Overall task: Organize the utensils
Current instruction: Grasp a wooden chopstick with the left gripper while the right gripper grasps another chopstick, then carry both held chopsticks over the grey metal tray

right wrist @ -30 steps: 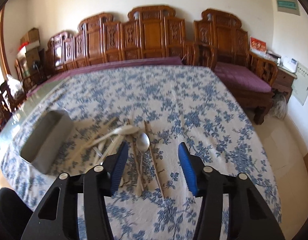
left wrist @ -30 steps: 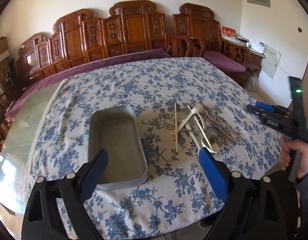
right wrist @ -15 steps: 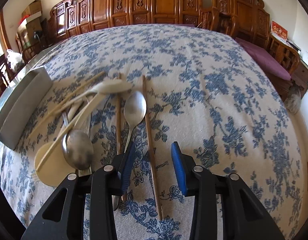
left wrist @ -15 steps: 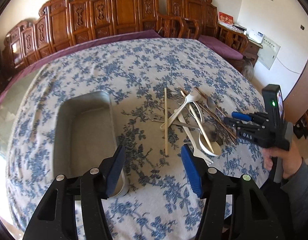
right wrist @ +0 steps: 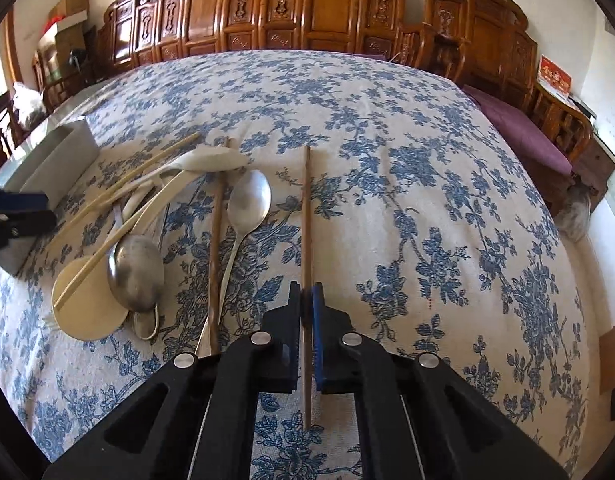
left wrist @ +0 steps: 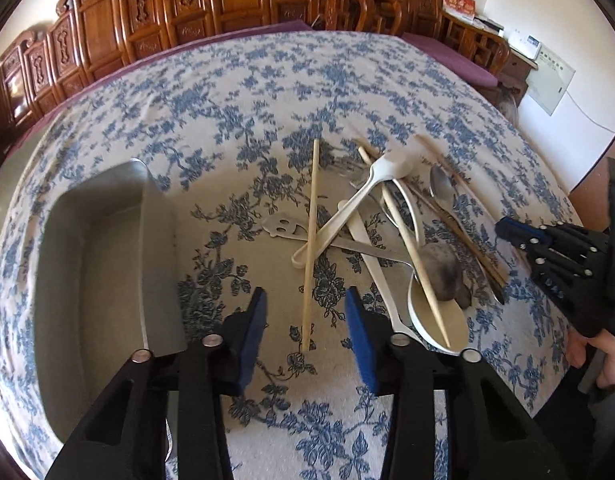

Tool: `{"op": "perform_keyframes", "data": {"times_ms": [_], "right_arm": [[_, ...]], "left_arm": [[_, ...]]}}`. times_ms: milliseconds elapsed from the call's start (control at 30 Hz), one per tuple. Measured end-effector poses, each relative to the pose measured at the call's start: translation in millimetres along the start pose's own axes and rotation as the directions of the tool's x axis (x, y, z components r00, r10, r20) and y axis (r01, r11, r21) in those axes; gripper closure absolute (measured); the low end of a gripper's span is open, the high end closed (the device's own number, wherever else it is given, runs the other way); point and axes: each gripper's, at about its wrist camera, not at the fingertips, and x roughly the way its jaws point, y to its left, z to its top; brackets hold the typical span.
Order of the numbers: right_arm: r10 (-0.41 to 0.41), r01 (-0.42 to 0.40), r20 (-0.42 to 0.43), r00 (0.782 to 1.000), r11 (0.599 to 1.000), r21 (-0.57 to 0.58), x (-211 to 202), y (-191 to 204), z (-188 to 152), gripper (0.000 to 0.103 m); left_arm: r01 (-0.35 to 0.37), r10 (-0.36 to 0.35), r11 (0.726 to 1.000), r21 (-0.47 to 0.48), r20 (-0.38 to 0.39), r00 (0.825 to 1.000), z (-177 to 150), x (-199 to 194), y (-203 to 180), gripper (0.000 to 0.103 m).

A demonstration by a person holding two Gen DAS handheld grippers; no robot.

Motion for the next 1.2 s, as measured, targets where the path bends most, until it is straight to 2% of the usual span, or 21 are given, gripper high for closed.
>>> {"op": "perform_keyframes", "data": {"times_ms": [267, 333, 500, 800, 967, 1200], "right_arm": [[0.006, -0.008, 0.045, 0.999, 0.999, 0.053, -7.0, -8.0, 3.0, 0.097], [0.009, -0.012, 0.049, 0.999, 0.998, 0.06, -7.8, -8.7, 3.3, 0.097], [0.016, -0.021, 0.062, 0.998, 0.997, 0.072, -11.2, -8.7, 5.5, 0.097], [0.023, -0.029, 0.094, 0.995, 0.997, 0.066, -25.4, 0.8, 11.3, 0.097], [0.024, -0.031, 0.116, 0.993, 0.998, 0.059, -34.4, 4.1, 13.4, 0.097], [0.01, -0.02, 0.156, 0.988, 0.998, 0.059, -47.2, 6.8, 17.9, 0.097]], "left_arm": [[0.015, -0.016, 1.0, -0.016, -0.039, 0.999, 2.7, 18.3, 2.1, 0.084], [0.016, -0.017, 1.0, -0.017, -0.041, 0.999, 1.7, 20.0, 2.6, 0.099], [0.004, -0.004, 1.0, -0.029, 0.011, 1.0, -2.4, 5.7, 4.6, 0.099], [0.002, 0.0, 1.0, -0.021, 0.123, 0.992, -18.0, -44.0, 5.2, 0.099], [0.009, -0.003, 0.999, -0.042, 0.157, 0.988, -29.7, -67.5, 13.8, 0.099], [-0.026, 0.037, 0.998, -0.055, 0.197, 0.98, -38.3, -96.5, 32.9, 0.099]]}}
